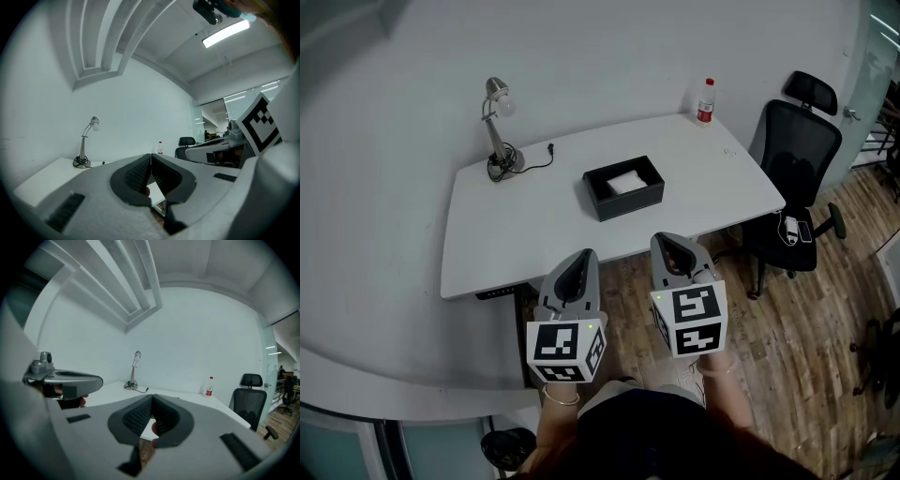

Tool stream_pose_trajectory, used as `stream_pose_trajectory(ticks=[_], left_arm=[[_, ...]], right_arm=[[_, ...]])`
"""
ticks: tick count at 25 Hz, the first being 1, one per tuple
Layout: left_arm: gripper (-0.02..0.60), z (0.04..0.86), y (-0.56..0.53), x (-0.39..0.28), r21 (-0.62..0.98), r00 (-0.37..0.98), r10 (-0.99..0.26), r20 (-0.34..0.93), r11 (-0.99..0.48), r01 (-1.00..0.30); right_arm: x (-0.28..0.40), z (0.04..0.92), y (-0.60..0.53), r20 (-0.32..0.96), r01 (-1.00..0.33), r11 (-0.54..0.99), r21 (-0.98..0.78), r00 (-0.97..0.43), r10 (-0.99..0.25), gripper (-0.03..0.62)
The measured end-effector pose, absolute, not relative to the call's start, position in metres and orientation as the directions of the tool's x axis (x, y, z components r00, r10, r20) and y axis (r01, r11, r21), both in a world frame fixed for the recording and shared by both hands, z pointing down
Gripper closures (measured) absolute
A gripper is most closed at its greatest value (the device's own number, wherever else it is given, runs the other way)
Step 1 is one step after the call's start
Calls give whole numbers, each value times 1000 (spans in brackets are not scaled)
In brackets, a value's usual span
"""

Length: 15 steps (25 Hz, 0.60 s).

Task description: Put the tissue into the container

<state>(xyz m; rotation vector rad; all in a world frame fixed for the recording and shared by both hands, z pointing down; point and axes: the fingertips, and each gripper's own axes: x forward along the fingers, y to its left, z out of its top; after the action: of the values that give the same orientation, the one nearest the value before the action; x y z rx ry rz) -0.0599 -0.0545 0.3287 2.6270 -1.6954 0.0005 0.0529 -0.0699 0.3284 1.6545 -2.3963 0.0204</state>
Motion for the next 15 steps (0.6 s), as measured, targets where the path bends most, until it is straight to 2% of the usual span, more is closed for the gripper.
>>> stream_pose_trajectory(ticks=[15], left_arm=[[554, 319, -9, -8, -21, 352, -935, 27, -353, -935]], right_arm=[[95, 306, -23, 96, -891, 417, 181, -405, -909, 574]])
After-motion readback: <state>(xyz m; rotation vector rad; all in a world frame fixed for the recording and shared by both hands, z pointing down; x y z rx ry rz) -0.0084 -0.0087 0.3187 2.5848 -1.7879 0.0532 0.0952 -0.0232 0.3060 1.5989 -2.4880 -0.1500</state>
